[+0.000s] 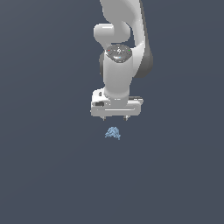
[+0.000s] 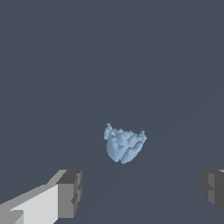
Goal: Pick up the object and move it to a goal position.
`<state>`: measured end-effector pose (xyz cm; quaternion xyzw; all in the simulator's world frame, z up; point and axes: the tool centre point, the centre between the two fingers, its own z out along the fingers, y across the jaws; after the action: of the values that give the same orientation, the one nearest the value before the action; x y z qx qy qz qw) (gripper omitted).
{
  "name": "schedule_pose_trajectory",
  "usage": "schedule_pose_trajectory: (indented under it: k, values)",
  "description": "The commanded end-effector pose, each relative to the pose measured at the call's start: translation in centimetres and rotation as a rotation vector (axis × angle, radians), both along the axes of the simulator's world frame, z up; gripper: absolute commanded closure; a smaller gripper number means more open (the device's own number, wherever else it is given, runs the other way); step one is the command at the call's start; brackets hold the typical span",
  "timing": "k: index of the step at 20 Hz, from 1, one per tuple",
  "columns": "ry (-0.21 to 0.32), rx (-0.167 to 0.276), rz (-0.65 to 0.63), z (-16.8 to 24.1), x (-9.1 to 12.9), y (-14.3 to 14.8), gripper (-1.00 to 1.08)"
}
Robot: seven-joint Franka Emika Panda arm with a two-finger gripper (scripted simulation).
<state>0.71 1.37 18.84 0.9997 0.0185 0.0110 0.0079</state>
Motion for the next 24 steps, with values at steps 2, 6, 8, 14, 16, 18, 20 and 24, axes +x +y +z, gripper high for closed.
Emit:
schedule_pose_trajectory:
  k: [2,6,8,14,16,18,20,24]
  values:
    - [0.000,0.000,0.001,0.0,0.0,0.0,-0.92]
    - [-0.005,0.001,0.026,0.0,0.1,0.5,-0.92]
    - [-0.008,0.002,0.044,0.0,0.1,0.9,-0.92]
    - [-0.014,0.003,0.056,0.2,0.2,1.4,-0.92]
    - [-0.013,0.003,0.057,0.1,0.2,1.4,-0.92]
    - [-0.013,0.002,0.063,0.1,0.2,1.3,-0.92]
    - [-0.012,0.002,0.075,0.0,0.2,1.3,-0.92]
    - [-0.010,0.000,0.114,-0.3,0.1,1.2,-0.92]
